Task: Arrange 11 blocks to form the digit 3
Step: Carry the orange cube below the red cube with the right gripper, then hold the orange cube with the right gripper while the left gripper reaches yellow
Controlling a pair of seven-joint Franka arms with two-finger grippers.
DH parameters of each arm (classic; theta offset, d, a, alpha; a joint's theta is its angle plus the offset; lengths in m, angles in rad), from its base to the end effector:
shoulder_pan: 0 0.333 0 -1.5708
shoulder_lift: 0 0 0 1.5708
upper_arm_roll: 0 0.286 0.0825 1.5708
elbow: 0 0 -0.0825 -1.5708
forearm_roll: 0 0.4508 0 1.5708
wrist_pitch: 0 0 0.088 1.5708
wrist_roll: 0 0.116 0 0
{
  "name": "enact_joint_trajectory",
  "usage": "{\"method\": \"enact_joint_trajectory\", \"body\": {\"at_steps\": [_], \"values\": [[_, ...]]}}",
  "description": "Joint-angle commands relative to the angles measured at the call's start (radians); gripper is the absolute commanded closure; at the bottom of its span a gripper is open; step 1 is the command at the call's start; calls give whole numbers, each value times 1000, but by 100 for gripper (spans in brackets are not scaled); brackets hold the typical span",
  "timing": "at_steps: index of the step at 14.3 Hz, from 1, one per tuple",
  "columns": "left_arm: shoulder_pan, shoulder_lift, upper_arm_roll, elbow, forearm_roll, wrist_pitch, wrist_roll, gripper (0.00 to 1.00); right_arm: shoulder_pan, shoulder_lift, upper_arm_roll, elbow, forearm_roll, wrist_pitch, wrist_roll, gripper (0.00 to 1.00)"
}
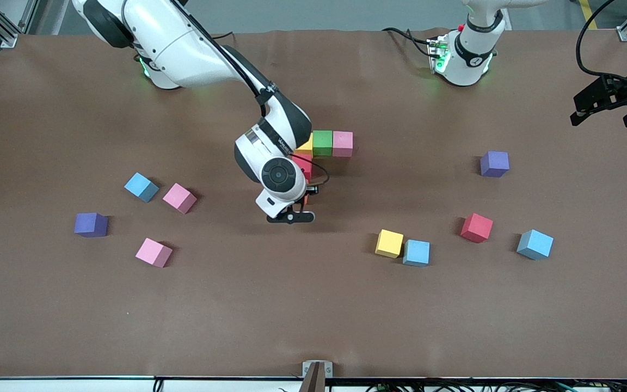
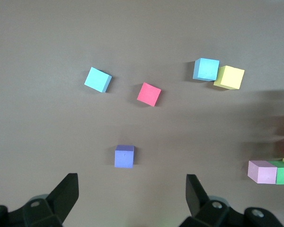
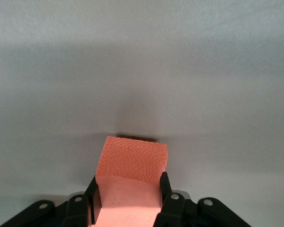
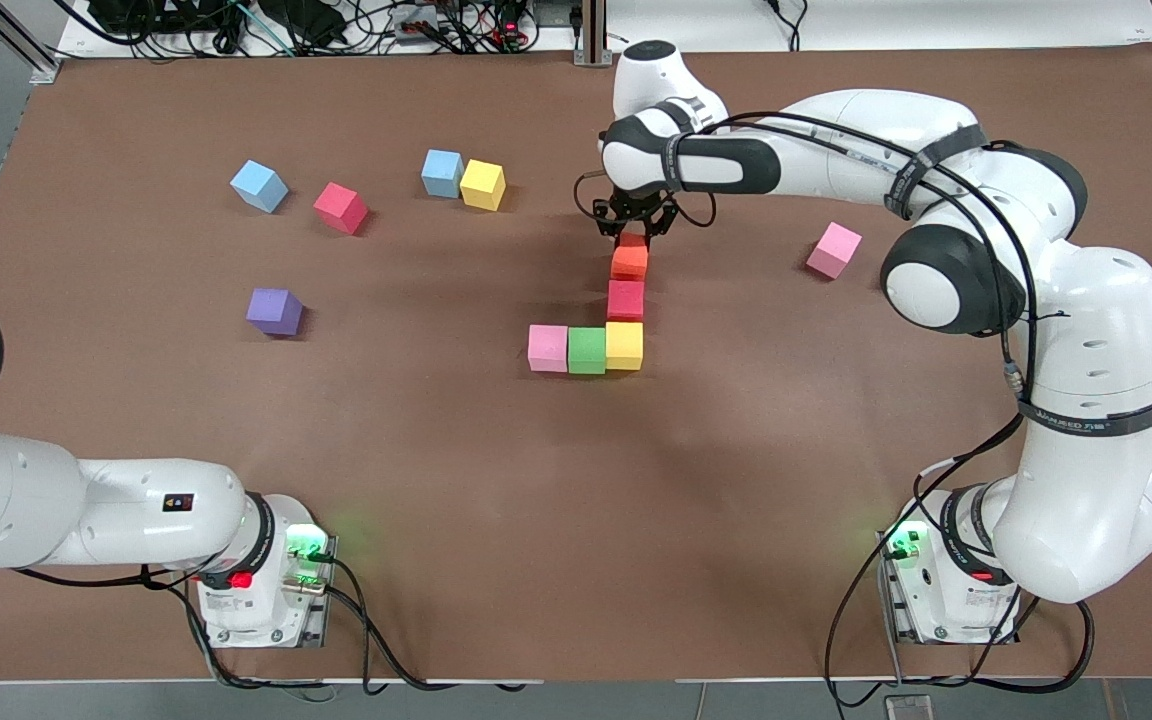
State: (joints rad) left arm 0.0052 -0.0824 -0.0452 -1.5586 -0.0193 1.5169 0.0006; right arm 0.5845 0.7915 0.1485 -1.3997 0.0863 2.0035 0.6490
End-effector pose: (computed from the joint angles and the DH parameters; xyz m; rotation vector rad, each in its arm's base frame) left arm 0.5917 -0.0270 0.6372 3.1240 -0.0655 0.0630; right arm 0.5570 0.4910 0.1559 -3.0893 -0.0100 0.3979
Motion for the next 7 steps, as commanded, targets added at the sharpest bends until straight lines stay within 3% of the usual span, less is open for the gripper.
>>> {"method": "enact_joint_trajectory", "body": {"at_steps": [1, 7], "values": [[6, -11, -1, 3, 5, -4, 19, 0, 9, -5, -3, -10, 18, -5, 14, 60], [6, -8, -1, 3, 8, -4, 7, 0, 20, -5, 2, -21, 20, -5, 15, 60]]}}
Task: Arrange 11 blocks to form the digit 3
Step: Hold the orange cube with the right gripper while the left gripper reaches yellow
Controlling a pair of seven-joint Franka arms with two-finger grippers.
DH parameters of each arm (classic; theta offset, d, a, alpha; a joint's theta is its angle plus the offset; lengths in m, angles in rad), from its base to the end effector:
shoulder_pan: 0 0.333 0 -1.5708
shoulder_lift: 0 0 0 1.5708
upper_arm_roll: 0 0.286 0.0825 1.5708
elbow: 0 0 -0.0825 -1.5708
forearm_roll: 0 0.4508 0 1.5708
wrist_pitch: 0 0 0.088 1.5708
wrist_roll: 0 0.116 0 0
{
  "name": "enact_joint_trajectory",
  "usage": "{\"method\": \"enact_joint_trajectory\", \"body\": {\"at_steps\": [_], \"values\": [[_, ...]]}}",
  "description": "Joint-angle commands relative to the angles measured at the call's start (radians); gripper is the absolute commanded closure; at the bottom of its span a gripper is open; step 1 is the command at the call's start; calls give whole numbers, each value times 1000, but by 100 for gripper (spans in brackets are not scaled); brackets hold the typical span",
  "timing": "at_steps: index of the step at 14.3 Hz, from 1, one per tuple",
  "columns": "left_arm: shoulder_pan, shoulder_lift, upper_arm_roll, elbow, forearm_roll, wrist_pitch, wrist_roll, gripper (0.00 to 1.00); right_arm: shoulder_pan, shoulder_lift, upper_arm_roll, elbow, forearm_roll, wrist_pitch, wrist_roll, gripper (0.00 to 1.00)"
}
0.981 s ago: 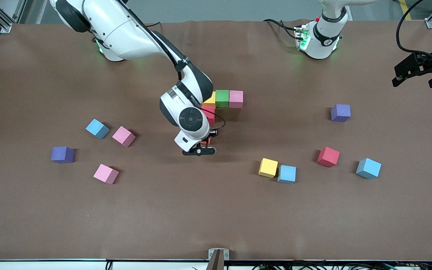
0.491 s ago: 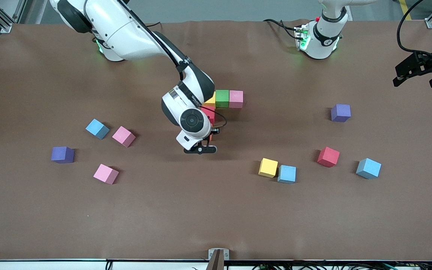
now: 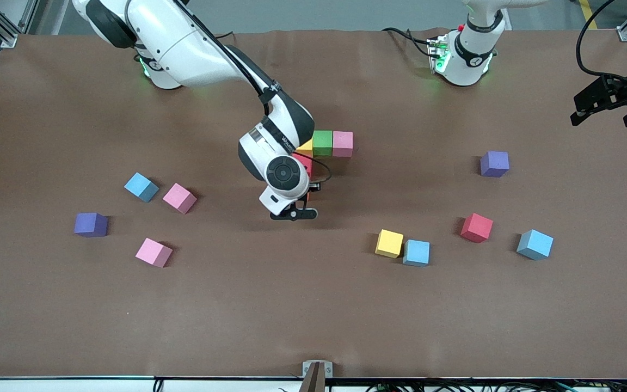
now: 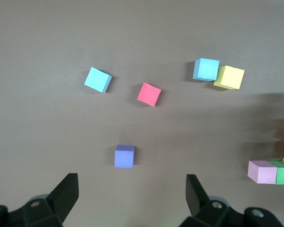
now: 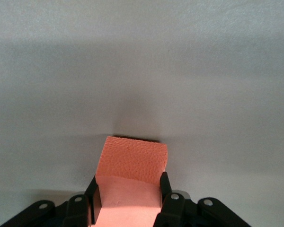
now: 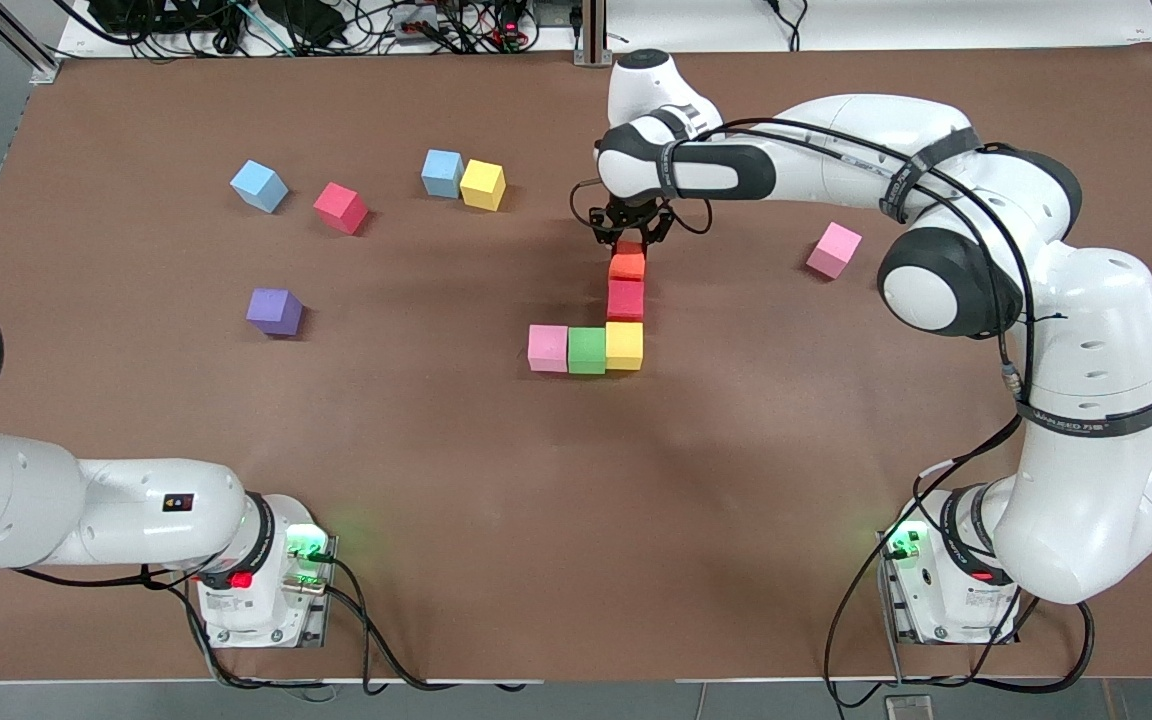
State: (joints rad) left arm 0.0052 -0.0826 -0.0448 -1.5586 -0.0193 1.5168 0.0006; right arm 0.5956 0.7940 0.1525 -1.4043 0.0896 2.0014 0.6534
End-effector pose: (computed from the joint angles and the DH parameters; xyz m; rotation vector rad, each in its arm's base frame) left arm 0.5917 -0.0268 0.6373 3.1239 -0.0649 0.0631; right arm 0.5478 0.4981 0.1521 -3.0904 -0.0226 0.4152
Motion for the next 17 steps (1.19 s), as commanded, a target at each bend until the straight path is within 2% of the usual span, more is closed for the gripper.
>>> {"method": "enact_joint_trajectory", "body": {"at_steps": [1, 10, 15, 17], "values": [[4, -3, -1, 3, 12, 3, 3, 0, 7, -7, -2, -21, 16, -3, 9, 60], [1, 33, -3, 0, 16, 48, 2, 0, 13, -12, -2, -30, 15, -4, 8, 58], [-7, 191, -7, -5, 19, 97, 2, 0, 21, -13, -2, -30, 15, -13, 8, 58], [-11, 277, -9, 0, 21, 187, 4, 0, 21, -13, -2, -30, 15, -21, 8, 58]]}}
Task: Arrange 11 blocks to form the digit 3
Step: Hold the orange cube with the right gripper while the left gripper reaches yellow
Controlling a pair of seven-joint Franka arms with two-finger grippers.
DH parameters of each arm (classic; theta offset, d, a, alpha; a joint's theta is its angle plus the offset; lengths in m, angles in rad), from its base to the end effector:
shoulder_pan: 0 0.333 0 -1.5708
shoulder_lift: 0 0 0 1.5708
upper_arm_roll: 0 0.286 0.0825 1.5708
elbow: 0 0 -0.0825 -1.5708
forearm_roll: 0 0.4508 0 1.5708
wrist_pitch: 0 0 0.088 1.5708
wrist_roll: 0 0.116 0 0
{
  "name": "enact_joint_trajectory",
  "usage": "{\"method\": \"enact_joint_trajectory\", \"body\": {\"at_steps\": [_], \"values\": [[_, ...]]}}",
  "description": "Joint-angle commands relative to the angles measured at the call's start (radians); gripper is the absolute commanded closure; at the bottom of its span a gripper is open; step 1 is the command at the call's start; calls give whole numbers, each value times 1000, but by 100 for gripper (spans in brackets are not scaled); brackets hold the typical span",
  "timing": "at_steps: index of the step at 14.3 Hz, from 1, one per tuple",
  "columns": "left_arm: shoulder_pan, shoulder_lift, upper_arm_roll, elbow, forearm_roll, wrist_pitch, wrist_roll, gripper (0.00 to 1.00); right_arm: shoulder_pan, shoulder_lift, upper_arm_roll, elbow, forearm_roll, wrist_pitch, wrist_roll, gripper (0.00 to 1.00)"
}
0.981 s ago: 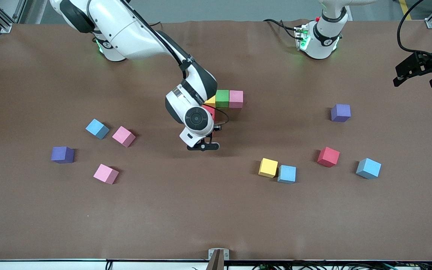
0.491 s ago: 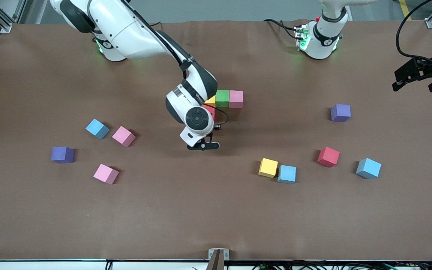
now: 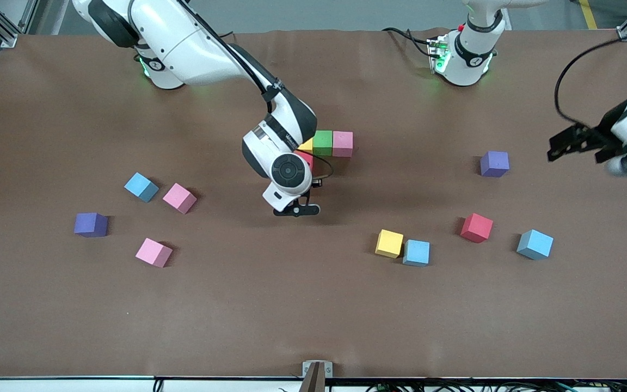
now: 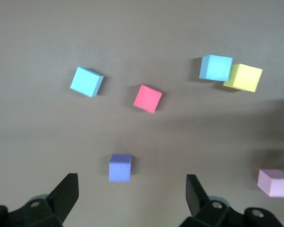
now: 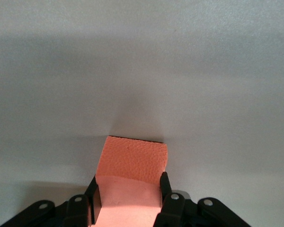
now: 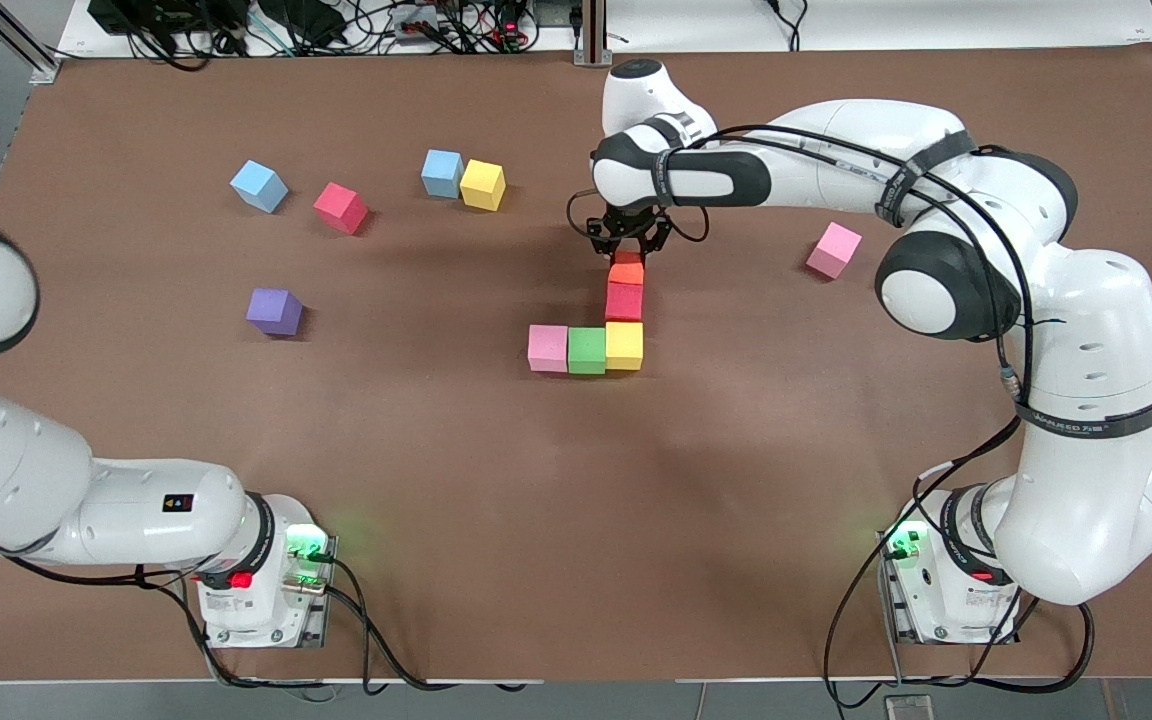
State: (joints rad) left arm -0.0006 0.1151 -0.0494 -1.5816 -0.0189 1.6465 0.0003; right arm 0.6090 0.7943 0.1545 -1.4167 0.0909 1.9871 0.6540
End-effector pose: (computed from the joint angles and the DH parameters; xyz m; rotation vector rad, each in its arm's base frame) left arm 0.6536 -0.0335 0.5127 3.1165 -0.0751 -0.0790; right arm 0.5351 0.5032 0.1453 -3.1021 -0.0462 0.4526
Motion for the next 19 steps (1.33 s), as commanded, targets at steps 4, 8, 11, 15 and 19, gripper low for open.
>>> {"method": "enact_joint_trajectory", "body": {"at_steps": [4, 8, 11, 15, 19], "values": [[-105, 280, -6, 90, 17, 232, -11, 0, 8, -15, -3, -19, 13, -8, 7, 58], [-231, 441, -6, 152, 19, 412, -40, 0, 14, -15, -4, -19, 13, -8, 6, 58], [-297, 506, -9, 152, 11, 507, -124, 0, 14, -18, -3, -18, 13, -28, 6, 58], [-394, 567, 2, 149, 43, 565, -180, 0, 14, -18, -3, -18, 13, -31, 4, 58], [-417, 598, -1, 144, 82, 567, -192, 0, 14, -17, -3, -14, 12, -24, -4, 57]]}}
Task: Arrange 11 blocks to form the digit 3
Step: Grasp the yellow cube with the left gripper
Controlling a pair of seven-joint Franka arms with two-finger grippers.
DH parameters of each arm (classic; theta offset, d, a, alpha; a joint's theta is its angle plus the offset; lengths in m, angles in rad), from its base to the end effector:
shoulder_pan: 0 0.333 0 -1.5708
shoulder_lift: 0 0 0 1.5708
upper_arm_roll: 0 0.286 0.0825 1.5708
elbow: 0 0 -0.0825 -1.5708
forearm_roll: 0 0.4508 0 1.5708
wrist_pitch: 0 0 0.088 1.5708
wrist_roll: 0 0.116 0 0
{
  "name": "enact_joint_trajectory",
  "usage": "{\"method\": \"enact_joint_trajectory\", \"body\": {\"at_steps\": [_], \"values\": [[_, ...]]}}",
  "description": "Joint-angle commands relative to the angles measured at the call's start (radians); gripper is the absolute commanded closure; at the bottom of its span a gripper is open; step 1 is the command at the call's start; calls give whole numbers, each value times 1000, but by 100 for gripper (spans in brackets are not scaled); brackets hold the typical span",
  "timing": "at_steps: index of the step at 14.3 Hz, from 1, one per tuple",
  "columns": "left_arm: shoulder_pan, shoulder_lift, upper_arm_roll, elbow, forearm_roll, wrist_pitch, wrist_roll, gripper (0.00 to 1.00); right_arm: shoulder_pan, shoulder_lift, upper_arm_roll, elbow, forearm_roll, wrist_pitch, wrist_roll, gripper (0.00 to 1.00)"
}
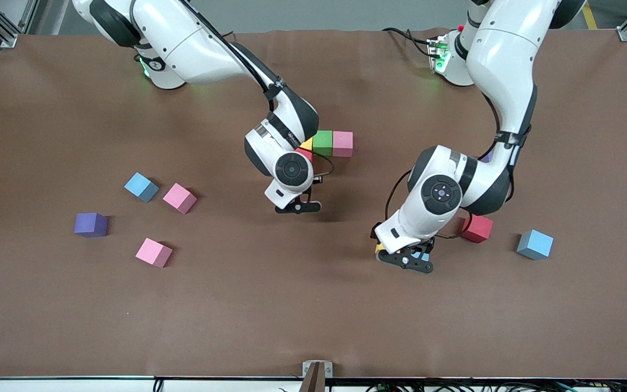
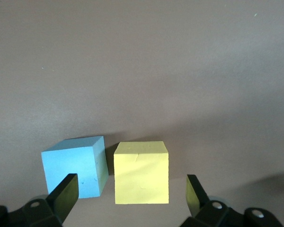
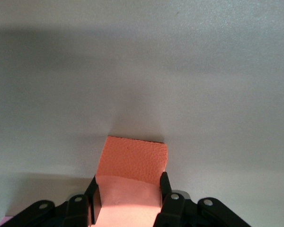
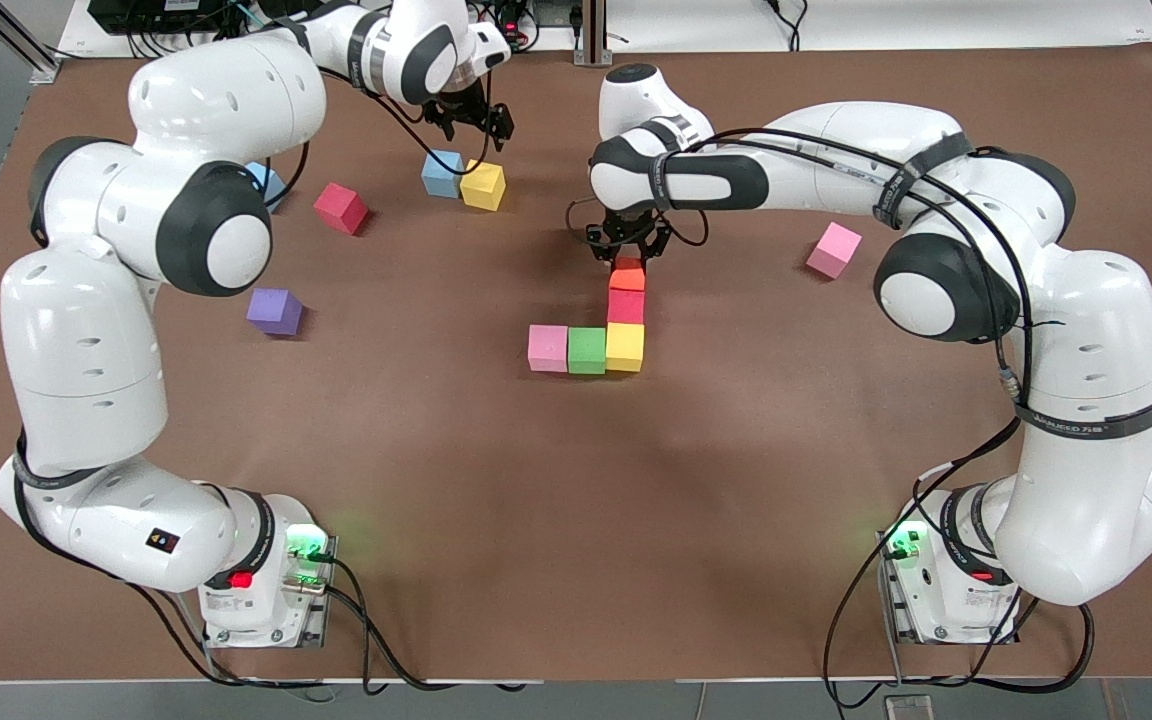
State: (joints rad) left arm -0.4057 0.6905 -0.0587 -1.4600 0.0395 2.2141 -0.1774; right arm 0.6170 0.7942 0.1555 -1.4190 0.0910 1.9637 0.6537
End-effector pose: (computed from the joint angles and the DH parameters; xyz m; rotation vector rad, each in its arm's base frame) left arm 0.6858 -0.3353 0.2135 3.0816 -0.4579 0.0937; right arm 0.5274 0.5058 0.1430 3.0932 0.0635 -0.4836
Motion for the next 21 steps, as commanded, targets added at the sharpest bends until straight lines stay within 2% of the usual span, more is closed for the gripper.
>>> {"method": "enact_joint_trajectory", "body": {"at_steps": [1, 8, 12, 13, 14, 15, 17, 19, 21], "values": [[-15, 33, 8, 23, 23, -1, -20, 0, 6, -16, -4, -11, 12, 1, -8, 57], [-21, 90, 8, 23, 26, 44, -30, 0, 0, -13, -5, -6, 12, 3, -57, 57], [-27, 106, 8, 20, 25, 61, -51, 5, 0, -13, -5, -6, 7, 3, -65, 57], [-28, 106, 8, 15, 26, 68, -62, 11, 1, -13, -5, -6, 6, 3, -65, 52], [-28, 106, 8, 12, 26, 68, -63, 21, 1, -13, -5, -6, 6, 1, -63, 32], [-28, 104, 8, 7, 26, 68, -67, 32, 1, -13, -5, -6, 6, -2, -63, 0], [-28, 92, 10, -2, 26, 61, -85, 56, 0, -13, -5, -6, 6, -5, -60, 0], [-25, 58, 10, 0, 26, 30, -103, 73, 0, -15, -5, -6, 6, -6, -59, 0], [-19, 6, 8, 0, 26, -45, -161, 76, -2, -15, -5, -5, 7, -6, -62, 0]]}}
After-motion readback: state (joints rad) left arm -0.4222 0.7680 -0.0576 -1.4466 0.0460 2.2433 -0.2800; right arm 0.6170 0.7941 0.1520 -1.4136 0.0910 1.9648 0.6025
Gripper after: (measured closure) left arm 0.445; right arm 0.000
